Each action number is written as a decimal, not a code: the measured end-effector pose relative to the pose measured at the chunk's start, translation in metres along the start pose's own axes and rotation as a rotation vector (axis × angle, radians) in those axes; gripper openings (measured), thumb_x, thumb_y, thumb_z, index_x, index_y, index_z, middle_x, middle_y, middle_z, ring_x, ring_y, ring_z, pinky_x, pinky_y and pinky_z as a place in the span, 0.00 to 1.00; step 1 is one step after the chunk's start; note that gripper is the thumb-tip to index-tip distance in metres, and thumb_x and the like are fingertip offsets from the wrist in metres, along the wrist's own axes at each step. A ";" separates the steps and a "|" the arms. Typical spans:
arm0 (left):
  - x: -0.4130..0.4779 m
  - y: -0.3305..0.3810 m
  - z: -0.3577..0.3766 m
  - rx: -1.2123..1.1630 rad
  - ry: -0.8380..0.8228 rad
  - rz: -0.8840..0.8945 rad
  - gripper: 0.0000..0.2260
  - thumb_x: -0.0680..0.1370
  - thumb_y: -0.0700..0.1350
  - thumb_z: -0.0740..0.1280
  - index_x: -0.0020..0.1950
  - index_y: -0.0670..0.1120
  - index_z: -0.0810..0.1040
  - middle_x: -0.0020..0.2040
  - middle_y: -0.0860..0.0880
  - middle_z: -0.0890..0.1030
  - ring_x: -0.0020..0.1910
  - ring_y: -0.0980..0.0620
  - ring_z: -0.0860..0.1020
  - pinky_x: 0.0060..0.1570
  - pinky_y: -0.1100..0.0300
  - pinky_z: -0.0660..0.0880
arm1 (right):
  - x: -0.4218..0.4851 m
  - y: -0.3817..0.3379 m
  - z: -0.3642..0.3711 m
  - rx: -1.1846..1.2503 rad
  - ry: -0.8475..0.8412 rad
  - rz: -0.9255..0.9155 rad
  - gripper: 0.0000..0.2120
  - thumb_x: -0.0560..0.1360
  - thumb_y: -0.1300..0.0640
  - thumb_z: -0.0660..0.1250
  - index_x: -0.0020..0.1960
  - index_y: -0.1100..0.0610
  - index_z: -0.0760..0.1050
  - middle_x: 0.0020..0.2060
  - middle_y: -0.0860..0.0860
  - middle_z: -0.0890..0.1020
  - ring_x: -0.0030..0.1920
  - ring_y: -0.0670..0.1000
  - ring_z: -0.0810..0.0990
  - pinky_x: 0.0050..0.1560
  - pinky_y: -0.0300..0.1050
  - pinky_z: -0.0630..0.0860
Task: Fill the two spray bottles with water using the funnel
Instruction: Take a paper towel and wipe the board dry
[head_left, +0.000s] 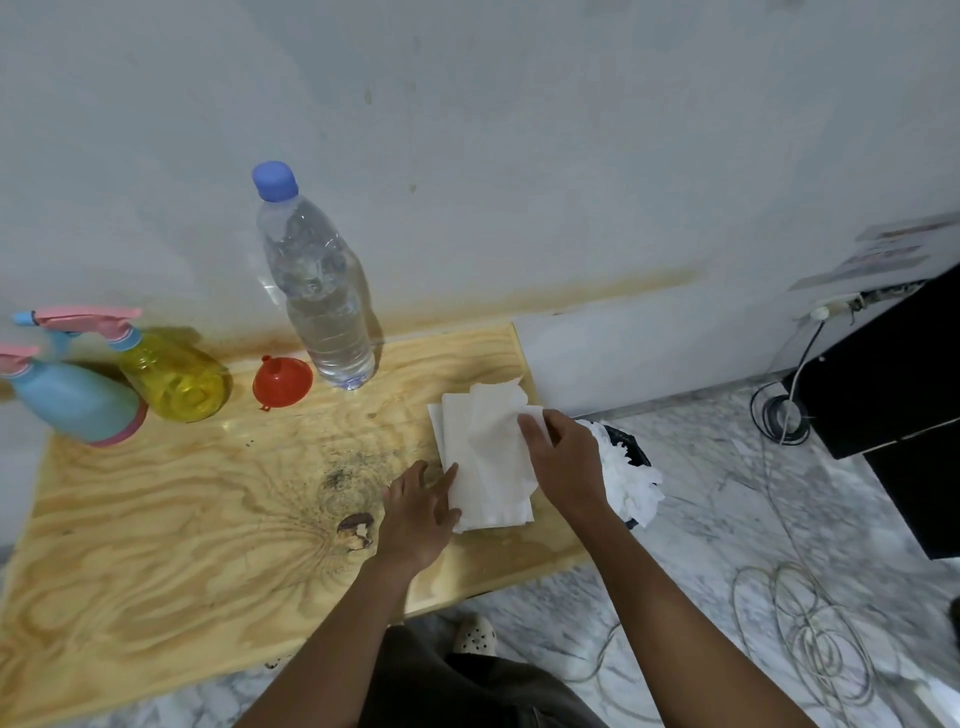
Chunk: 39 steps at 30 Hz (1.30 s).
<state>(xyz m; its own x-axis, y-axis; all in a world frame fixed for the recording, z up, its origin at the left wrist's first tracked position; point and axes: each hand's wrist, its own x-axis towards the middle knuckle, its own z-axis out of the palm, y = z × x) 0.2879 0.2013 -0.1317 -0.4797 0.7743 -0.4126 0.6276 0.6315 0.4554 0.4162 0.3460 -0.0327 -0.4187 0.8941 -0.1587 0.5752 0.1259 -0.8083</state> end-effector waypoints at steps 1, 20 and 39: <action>0.000 0.000 0.000 -0.001 -0.002 0.001 0.27 0.81 0.56 0.61 0.79 0.62 0.56 0.79 0.47 0.52 0.76 0.43 0.50 0.74 0.46 0.59 | 0.000 -0.003 -0.003 0.012 -0.009 -0.027 0.18 0.79 0.50 0.65 0.33 0.56 0.69 0.25 0.45 0.68 0.26 0.44 0.64 0.30 0.37 0.63; 0.001 0.002 -0.004 0.013 -0.010 0.014 0.24 0.80 0.56 0.62 0.77 0.60 0.64 0.79 0.45 0.55 0.78 0.40 0.53 0.76 0.44 0.51 | 0.007 -0.074 -0.045 0.039 0.058 -0.360 0.23 0.78 0.50 0.66 0.35 0.63 0.61 0.28 0.51 0.61 0.30 0.47 0.59 0.30 0.41 0.58; -0.040 0.050 -0.113 -1.507 -0.042 -0.012 0.18 0.79 0.55 0.66 0.65 0.47 0.78 0.56 0.41 0.83 0.55 0.43 0.82 0.57 0.43 0.77 | -0.016 -0.072 0.013 0.090 -0.240 -0.252 0.10 0.80 0.51 0.63 0.46 0.54 0.79 0.36 0.46 0.82 0.38 0.45 0.78 0.39 0.42 0.73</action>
<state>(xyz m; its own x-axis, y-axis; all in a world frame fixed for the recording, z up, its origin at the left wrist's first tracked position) 0.2693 0.2063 -0.0031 -0.4463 0.7840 -0.4315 -0.5879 0.1067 0.8019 0.3719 0.3172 0.0209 -0.6986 0.7123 -0.0681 0.3733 0.2816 -0.8839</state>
